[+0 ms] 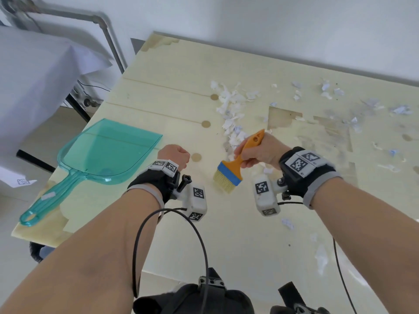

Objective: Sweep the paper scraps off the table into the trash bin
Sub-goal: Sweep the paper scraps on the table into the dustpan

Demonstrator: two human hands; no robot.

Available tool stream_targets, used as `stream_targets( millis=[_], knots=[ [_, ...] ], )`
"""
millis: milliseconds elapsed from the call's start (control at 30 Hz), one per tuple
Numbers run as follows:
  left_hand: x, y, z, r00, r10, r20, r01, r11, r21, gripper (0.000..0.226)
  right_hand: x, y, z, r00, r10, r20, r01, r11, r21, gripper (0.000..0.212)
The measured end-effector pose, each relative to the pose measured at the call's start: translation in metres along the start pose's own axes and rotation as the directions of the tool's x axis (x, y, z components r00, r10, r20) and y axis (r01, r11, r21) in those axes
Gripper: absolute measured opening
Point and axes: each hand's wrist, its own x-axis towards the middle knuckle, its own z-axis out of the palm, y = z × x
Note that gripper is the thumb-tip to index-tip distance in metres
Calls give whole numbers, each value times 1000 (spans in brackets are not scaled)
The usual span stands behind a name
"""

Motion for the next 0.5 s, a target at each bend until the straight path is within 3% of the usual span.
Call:
stream_targets(
  millis=[67,200,333,433,500],
  knots=[
    [4,2,0,1000,-5,-2,5,1000,-4,18,9,3,8,1000,17,-8,-18,997,-76,17],
    [9,1,0,999,-29,-18,29,1000,-11,11,21,4,-19,976,15,-219,-49,987,-152,17],
    [13,1,-2,999,-51,-20,50,999,-19,8,29,-10,-37,960,-30,-277,32,999,1,14],
    [15,2,-4,998,-55,-14,55,998,-33,7,30,-15,-17,995,-22,-95,34,991,129,11],
    [15,1,-4,998,-57,-12,56,998,-35,7,28,-11,10,996,-13,90,4,995,99,11]
  ],
)
